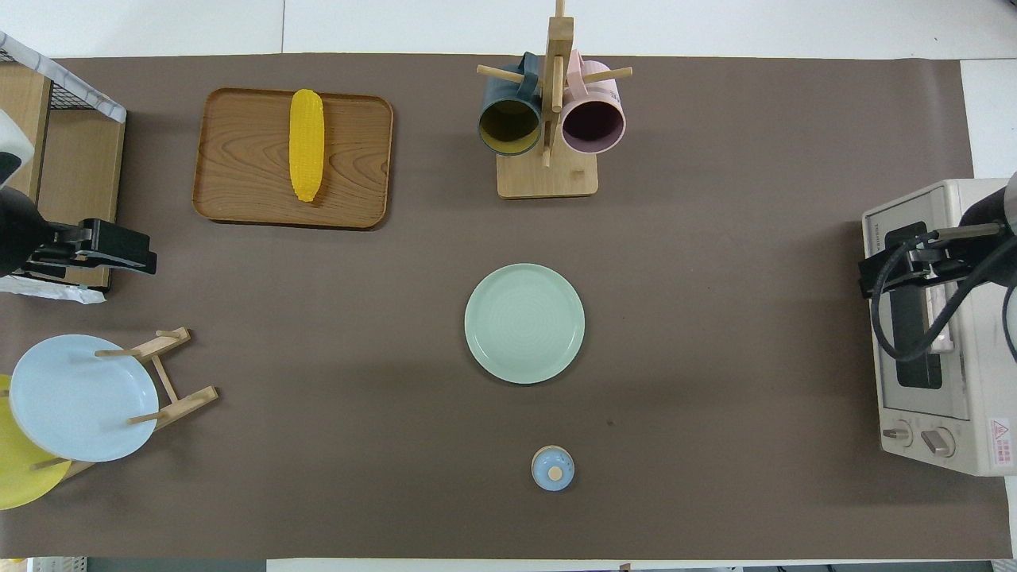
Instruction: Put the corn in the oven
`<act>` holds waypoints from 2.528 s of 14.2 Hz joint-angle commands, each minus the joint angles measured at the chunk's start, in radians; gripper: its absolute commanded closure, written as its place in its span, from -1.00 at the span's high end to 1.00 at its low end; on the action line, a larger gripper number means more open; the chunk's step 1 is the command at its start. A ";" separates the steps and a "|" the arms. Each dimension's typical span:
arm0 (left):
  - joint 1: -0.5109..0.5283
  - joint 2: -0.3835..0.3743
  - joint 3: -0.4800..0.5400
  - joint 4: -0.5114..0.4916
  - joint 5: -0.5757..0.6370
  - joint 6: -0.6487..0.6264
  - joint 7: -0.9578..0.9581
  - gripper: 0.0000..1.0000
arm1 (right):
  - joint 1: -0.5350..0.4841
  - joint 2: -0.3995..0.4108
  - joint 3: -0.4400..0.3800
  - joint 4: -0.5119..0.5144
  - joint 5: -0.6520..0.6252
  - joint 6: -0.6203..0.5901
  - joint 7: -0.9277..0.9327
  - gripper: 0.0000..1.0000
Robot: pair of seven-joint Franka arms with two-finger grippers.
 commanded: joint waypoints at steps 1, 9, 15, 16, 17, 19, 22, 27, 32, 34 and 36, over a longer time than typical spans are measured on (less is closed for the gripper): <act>0.006 0.002 -0.009 0.011 0.022 0.001 -0.009 1.00 | -0.002 -0.014 0.002 -0.014 -0.002 -0.006 0.014 1.00; 0.009 0.002 -0.008 0.005 0.015 0.028 -0.012 1.00 | -0.005 -0.014 0.001 -0.014 -0.002 -0.001 0.022 1.00; 0.002 0.097 -0.008 0.020 -0.033 0.129 -0.015 1.00 | -0.055 -0.031 -0.007 -0.037 -0.002 0.005 -0.021 1.00; 0.001 0.140 -0.008 0.026 -0.035 0.152 -0.015 1.00 | -0.057 -0.031 -0.007 -0.045 -0.002 0.050 -0.036 0.73; -0.010 0.189 -0.009 0.048 -0.035 0.159 -0.015 1.00 | -0.064 -0.033 -0.007 -0.065 -0.002 0.075 -0.047 0.10; -0.040 0.337 -0.008 0.164 -0.036 0.173 -0.015 1.00 | -0.065 -0.053 -0.007 -0.117 -0.004 0.126 -0.061 -0.52; -0.060 0.532 -0.008 0.311 -0.035 0.222 -0.015 1.00 | -0.075 -0.086 -0.007 -0.259 -0.004 0.274 -0.076 -1.00; -0.077 0.803 -0.005 0.571 -0.036 0.284 -0.017 1.00 | -0.163 -0.047 -0.007 -0.329 -0.007 0.397 -0.197 -1.00; -0.089 0.876 0.003 0.563 -0.030 0.404 -0.018 1.00 | -0.206 -0.047 -0.009 -0.396 -0.022 0.436 -0.257 -1.00; -0.091 0.899 0.005 0.568 -0.024 0.435 -0.017 1.00 | -0.219 -0.045 -0.009 -0.413 -0.025 0.451 -0.283 -1.00; -0.090 0.922 0.008 0.574 -0.024 0.444 -0.015 1.00 | -0.230 -0.045 -0.009 -0.419 -0.046 0.456 -0.305 -1.00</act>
